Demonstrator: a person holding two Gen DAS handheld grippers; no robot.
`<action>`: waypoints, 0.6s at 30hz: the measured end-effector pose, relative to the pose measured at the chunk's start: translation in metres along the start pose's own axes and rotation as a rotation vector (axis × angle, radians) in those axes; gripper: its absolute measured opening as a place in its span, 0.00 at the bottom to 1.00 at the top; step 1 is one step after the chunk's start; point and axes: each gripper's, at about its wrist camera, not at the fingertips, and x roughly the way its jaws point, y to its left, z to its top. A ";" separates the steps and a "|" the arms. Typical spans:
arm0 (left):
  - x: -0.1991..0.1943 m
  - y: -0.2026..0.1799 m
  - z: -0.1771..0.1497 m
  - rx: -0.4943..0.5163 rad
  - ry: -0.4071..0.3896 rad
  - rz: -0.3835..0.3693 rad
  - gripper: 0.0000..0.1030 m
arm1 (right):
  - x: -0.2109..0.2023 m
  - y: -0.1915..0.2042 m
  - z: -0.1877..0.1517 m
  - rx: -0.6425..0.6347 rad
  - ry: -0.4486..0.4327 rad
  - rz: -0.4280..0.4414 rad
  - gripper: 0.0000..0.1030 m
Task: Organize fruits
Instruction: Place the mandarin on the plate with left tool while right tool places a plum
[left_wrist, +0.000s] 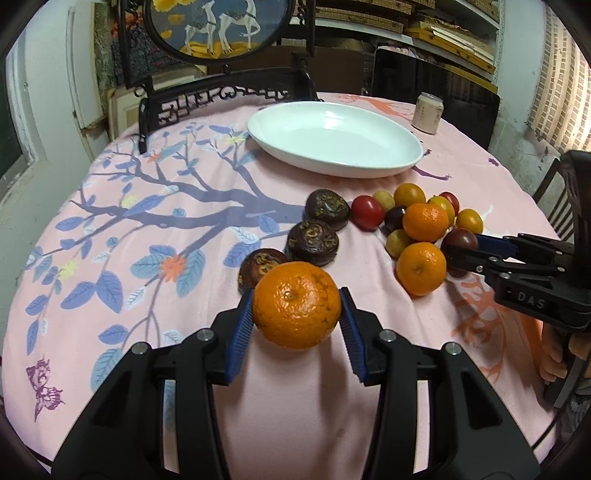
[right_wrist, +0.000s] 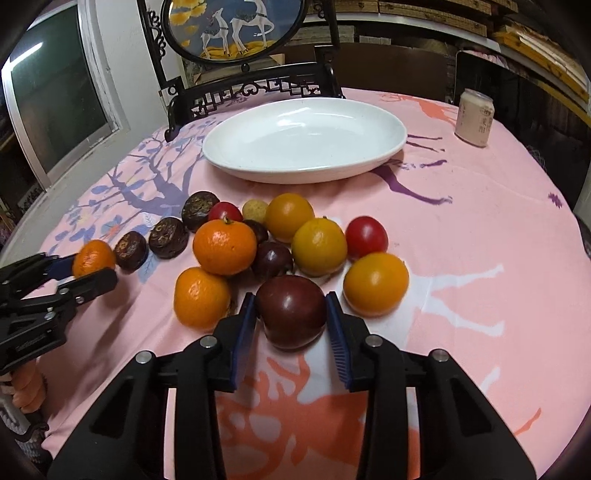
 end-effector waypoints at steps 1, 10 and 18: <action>0.002 0.000 0.002 0.002 0.014 -0.011 0.44 | -0.007 -0.002 -0.002 0.010 -0.014 0.006 0.37; 0.020 -0.015 0.091 0.074 -0.001 0.046 0.44 | -0.037 -0.028 0.061 0.102 -0.132 0.019 0.37; 0.095 -0.010 0.153 -0.003 0.072 0.010 0.44 | 0.034 -0.036 0.119 0.160 -0.092 0.029 0.38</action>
